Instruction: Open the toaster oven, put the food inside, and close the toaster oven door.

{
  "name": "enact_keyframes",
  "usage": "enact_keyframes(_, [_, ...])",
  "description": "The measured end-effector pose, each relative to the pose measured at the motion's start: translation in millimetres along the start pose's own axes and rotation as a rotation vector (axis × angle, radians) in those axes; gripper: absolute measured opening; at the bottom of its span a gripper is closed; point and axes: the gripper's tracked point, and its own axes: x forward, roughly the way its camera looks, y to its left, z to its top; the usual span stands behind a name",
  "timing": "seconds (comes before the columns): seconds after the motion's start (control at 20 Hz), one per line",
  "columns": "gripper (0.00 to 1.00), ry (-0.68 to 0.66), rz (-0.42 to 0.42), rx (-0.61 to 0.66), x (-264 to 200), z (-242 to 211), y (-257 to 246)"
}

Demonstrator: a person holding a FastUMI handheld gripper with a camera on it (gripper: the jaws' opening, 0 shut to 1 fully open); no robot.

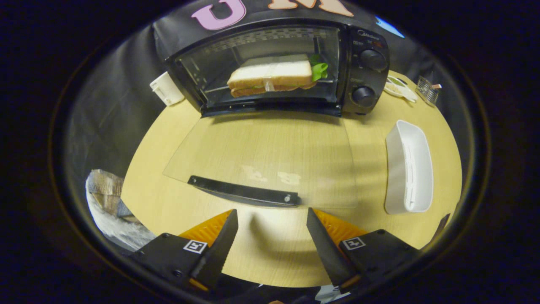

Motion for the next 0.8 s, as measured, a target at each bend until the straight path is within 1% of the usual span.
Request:
enact_keyframes(0.15, [0.99,-0.027,0.013,0.014,-8,11,-3])
enact_keyframes(0.3, [0.98,-0.096,0.005,-0.037,-21,27,0])
enact_keyframes(0.35, [0.98,-0.128,0.01,-0.054,-27,35,3])
enact_keyframes(0.5, [0.99,-0.203,0.035,-0.053,-44,64,10])
enact_keyframes(0.65, [0.99,-0.272,0.039,-0.046,-58,97,13])
enact_keyframes(0.8, [0.99,-0.326,0.067,-0.025,-65,124,17])
